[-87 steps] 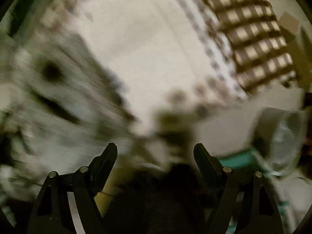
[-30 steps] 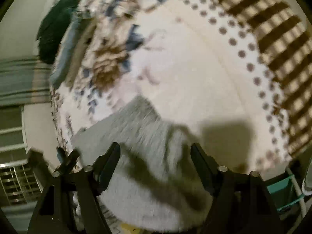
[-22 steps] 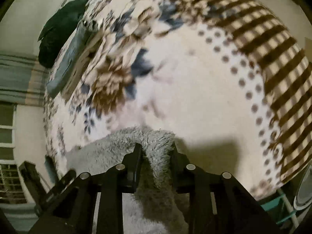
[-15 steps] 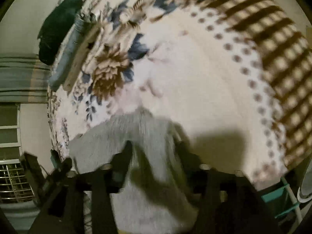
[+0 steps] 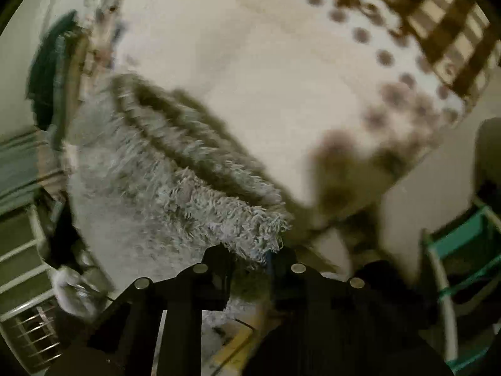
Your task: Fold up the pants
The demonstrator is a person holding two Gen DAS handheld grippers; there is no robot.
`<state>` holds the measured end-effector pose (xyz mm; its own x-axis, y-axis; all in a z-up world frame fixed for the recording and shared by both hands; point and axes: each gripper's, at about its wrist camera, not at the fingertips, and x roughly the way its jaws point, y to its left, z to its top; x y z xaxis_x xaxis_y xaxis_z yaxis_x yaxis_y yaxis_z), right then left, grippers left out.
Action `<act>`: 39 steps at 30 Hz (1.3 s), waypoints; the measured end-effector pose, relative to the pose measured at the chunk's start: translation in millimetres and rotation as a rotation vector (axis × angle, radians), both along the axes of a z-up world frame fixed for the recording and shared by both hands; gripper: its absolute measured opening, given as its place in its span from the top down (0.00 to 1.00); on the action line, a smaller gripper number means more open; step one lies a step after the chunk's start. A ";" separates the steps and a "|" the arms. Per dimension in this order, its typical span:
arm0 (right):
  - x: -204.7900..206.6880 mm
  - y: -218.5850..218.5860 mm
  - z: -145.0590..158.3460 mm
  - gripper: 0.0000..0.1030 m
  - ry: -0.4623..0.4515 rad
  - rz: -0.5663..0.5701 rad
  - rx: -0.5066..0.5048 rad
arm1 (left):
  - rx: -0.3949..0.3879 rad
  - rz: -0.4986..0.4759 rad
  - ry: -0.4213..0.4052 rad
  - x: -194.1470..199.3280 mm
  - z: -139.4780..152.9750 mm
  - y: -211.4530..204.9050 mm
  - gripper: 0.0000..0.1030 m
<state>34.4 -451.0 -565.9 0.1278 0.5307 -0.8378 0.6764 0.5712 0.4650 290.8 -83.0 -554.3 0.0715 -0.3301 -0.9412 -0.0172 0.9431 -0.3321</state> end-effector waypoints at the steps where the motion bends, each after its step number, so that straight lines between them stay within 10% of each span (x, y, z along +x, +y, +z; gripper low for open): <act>1: 2.2 2.5 -1.3 0.75 -0.004 0.026 0.010 | -0.004 0.008 0.000 -0.6 2.7 1.4 0.06; 8: 21.5 5.7 33.9 0.03 -0.200 0.170 0.007 | -0.119 0.065 -0.155 -47.8 82.6 30.7 0.06; 12: 42.2 10.0 19.4 0.03 -0.277 0.225 0.066 | -0.153 0.040 -0.180 -93.3 87.8 36.4 0.06; 20: 70.8 32.2 -30.6 0.01 -0.348 0.282 0.228 | -0.282 -0.010 -0.050 -126.8 7.0 18.4 0.06; 24: 75.5 36.2 -32.8 0.14 -0.335 0.240 0.278 | -0.338 -0.018 -0.139 -121.8 26.7 16.3 0.08; 28: 74.5 37.2 -25.7 0.45 -0.334 0.242 0.278 | -0.364 -0.046 -0.194 -120.8 49.3 16.6 0.52; 39: 98.4 43.3 53.4 0.54 -0.416 0.248 0.241 | -0.470 0.008 -0.283 -84.3 124.3 24.0 0.56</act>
